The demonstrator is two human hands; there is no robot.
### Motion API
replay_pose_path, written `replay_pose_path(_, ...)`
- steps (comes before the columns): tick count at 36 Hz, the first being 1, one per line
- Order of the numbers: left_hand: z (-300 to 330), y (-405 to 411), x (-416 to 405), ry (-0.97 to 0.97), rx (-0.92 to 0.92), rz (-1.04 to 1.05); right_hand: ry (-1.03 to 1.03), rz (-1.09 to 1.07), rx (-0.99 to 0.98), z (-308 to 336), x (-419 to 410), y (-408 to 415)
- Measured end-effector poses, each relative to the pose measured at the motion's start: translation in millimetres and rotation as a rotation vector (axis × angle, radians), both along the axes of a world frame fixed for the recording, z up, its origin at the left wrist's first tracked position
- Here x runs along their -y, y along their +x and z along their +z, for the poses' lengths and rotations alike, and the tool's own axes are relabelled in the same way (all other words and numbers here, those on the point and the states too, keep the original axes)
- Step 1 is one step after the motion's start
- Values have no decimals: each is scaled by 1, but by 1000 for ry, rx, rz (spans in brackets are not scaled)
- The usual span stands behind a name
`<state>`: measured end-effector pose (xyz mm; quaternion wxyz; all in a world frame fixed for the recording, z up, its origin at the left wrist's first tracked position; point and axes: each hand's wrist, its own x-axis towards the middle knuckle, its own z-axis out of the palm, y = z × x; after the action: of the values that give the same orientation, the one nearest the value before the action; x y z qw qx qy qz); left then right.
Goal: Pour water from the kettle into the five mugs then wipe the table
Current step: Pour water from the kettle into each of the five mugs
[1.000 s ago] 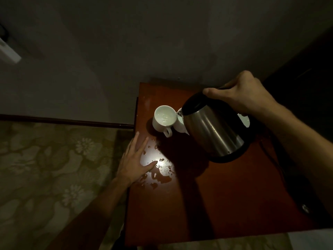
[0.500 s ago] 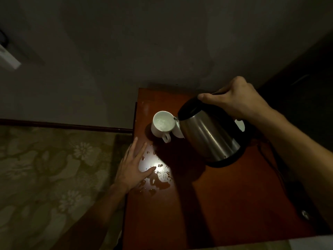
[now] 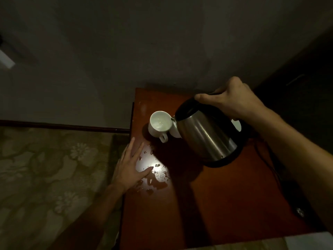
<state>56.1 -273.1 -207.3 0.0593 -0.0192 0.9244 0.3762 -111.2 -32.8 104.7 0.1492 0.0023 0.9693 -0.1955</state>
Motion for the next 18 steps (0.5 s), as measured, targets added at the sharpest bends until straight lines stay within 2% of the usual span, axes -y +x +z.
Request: replay_pose_path(18, 2, 0, 0, 15, 24, 2, -16, 47, -31, 2, -1, 0)
